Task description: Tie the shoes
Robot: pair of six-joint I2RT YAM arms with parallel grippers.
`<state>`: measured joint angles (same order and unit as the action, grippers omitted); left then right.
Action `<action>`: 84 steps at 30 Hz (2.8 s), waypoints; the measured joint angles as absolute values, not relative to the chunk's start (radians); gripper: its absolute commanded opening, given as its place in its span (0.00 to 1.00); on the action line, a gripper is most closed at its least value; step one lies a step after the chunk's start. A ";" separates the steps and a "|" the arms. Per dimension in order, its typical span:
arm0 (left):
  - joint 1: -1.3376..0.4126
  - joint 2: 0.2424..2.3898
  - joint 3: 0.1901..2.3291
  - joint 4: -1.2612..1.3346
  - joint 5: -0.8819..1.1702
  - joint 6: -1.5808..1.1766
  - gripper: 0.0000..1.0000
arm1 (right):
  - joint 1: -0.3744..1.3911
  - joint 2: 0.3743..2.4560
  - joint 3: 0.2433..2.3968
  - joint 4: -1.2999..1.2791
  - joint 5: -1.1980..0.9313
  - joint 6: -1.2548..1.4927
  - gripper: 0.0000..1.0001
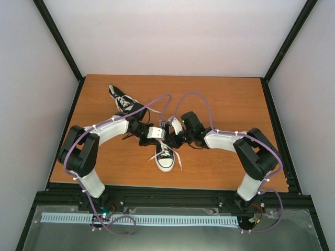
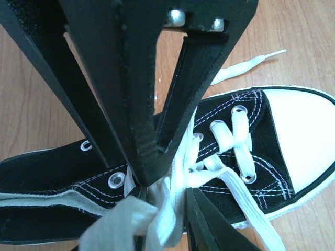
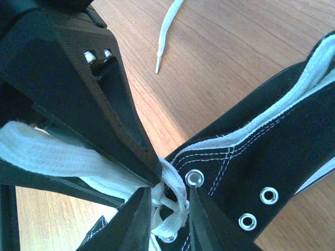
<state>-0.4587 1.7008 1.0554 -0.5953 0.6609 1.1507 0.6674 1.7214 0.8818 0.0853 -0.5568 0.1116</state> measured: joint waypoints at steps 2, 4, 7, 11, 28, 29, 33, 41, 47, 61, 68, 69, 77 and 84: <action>-0.459 1.701 1.055 -0.596 0.661 1.148 0.25 | 0.667 1.722 0.882 0.085 -0.557 0.109 0.17; -0.459 1.701 1.056 -0.600 0.661 1.148 0.26 | 0.667 1.726 0.882 0.085 -0.557 0.106 0.17; -0.459 1.701 1.056 -0.602 0.661 1.148 0.27 | 0.667 1.735 0.882 0.083 -0.558 0.104 0.20; -0.459 1.703 1.056 -0.605 0.659 1.148 0.28 | 0.667 1.735 0.882 0.075 -0.559 0.099 0.09; -0.459 1.729 1.106 -0.647 0.659 1.092 0.35 | 0.667 1.630 0.855 0.045 -0.562 0.093 0.03; -0.459 1.731 1.107 -0.649 0.659 1.090 0.35 | 0.667 1.627 0.854 0.042 -0.564 0.093 0.03; -0.460 1.736 1.110 -0.653 0.658 1.090 0.36 | 0.667 1.625 0.850 0.036 -0.577 0.091 0.03; -0.474 1.741 1.110 -0.653 0.638 1.141 0.40 | 0.667 1.627 0.850 0.025 -0.589 0.081 0.03; -0.481 1.746 1.110 -0.644 0.606 1.204 0.41 | 0.667 1.646 0.850 0.025 -0.589 0.070 0.03; -0.486 1.754 1.108 -0.583 0.585 1.212 0.21 | 0.667 1.676 0.852 0.024 -0.597 0.052 0.03; -0.486 1.774 1.111 -0.590 0.591 1.201 0.08 | 0.667 1.676 0.852 0.024 -0.600 0.043 0.05; -0.485 1.776 1.113 -0.593 0.591 1.201 0.07 | 0.667 1.676 0.852 0.024 -0.601 0.042 0.06; -0.485 1.785 1.145 -0.630 0.601 1.174 0.04 | 0.649 1.663 0.852 0.027 -0.616 0.036 0.35; -0.485 1.785 1.148 -0.644 0.603 1.166 0.04 | 0.567 1.605 0.843 0.045 -0.669 0.049 0.38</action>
